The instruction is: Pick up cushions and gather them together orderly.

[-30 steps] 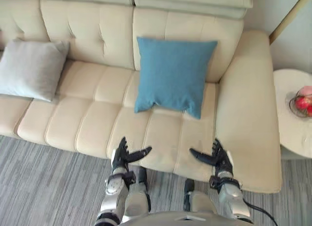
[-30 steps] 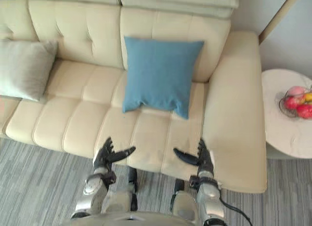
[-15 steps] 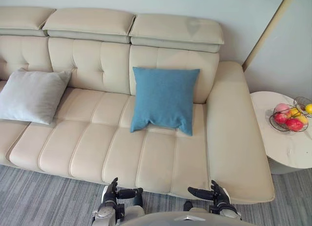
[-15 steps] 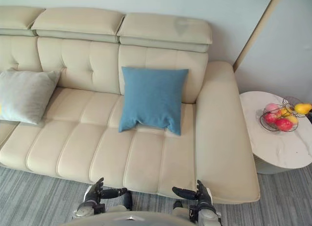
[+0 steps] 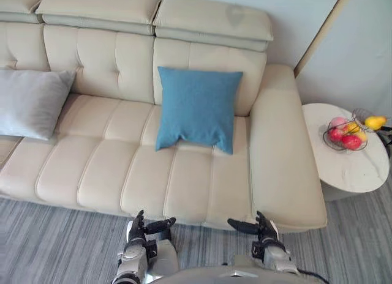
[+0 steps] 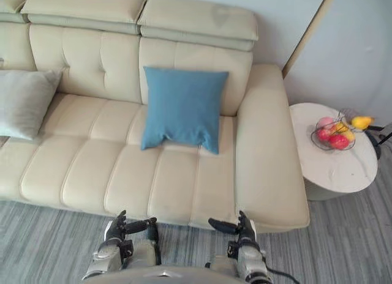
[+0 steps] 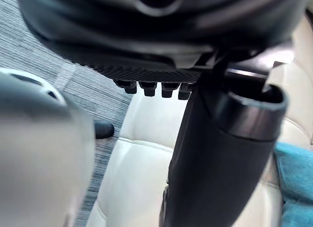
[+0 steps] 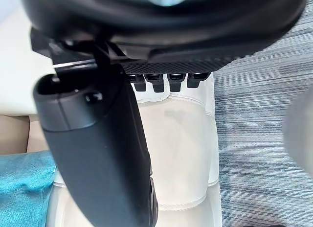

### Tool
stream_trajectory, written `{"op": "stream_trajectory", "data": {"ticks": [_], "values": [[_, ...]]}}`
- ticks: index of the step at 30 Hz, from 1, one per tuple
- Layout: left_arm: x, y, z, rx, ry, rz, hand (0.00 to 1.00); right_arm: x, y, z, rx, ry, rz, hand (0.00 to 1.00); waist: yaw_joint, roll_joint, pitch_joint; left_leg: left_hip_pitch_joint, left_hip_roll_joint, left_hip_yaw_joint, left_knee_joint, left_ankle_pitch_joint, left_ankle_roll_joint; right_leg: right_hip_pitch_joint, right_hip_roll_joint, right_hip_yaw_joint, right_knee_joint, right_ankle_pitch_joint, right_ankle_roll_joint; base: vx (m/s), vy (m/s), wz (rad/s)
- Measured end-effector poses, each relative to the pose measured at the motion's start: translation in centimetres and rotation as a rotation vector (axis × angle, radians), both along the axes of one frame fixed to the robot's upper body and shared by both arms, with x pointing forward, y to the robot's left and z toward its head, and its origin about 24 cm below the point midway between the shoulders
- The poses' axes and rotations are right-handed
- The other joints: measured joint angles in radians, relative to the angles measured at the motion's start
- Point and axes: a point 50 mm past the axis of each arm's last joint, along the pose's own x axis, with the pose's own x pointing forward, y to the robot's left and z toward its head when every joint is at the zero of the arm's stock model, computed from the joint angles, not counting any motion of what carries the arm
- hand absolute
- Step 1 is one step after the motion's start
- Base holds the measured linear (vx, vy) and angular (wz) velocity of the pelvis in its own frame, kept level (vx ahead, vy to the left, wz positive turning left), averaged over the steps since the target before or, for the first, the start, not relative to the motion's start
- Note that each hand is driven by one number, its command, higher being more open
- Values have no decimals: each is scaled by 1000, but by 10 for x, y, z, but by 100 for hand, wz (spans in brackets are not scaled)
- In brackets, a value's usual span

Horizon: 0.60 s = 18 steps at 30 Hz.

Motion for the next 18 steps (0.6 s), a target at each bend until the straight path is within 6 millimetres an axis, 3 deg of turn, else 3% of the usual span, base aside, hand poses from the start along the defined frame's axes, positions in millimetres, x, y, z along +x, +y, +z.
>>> {"op": "stream_trajectory", "data": {"ticks": [1,2,3,5,6,9,10,11,12,13,15,17,18], "values": [[0,0,0,2,1,8,100,6,0,2,-1,-17,2,100,4,2,3,-17,6,0,17,5,-4,20,9,-16,-53,-25,-16,-234,-234,-13],[-2,-3,-1,-1,8,13,100,13,-1,5,-14,-39,0,100,26,25,10,-21,21,9,7,26,-18,45,34,-27,-138,-46,-51,-216,-167,-24],[-2,-5,-2,-5,8,14,100,14,-2,6,-17,-42,-1,100,32,30,7,-24,25,12,0,32,-19,51,42,-28,-163,-50,-59,-218,-155,-25],[-6,-9,-3,-17,16,17,100,18,-2,7,-28,-51,-8,100,43,47,7,-42,30,6,-38,86,-25,98,66,-51,-297,-84,-117,-216,-151,8],[-4,-12,-3,-21,16,9,100,18,-5,8,-41,-51,-14,100,40,74,21,-47,41,-16,-57,117,-27,117,89,-73,-337,-82,-134,-337,-157,33],[-5,-17,-4,-32,17,1,100,6,-10,3,-55,-13,-26,100,40,102,27,-39,56,-40,-104,150,-31,117,112,-121,-327,-74,-144,-257,-58,50],[-6,-18,-5,-34,19,-4,100,1,-11,1,-53,3,-37,100,31,104,30,-39,51,-38,-128,112,-43,124,109,-158,-340,-64,-161,-147,24,62],[2,-16,-1,-19,-1,-24,100,-1,-12,1,-45,6,-64,100,24,78,43,-52,38,-28,-102,81,-52,119,82,-188,-355,-45,-179,-207,39,72],[4,-14,0,-13,-6,-29,100,-1,-12,1,-40,7,-80,100,25,77,42,-68,28,-31,-35,77,-47,108,67,-197,-355,-38,-179,-178,94,59],[3,-15,-1,-11,-3,-32,100,-3,-18,1,-48,10,-110,100,19,71,45,-70,11,-33,109,0,-21,95,40,-212,-355,-27,-165,-134,93,41],[2,-17,-1,-14,3,-33,100,-4,-22,1,-59,10,-113,100,16,87,41,-65,22,-32,205,-123,-16,77,27,-219,-351,-12,-150,-80,144,23],[2,-16,-2,-11,9,-35,100,-6,-23,1,-52,13,-134,100,13,90,43,-62,27,-32,269,-190,-14,76,10,-216,-336,-3,-133,-43,215,3],[2,-15,-2,-11,9,-35,100,-6,-23,1,-51,13,-136,100,13,89,43,-61,26,-31,270,-191,-12,76,8,-216,-336,-2,-132,-51,217,-1]]}}
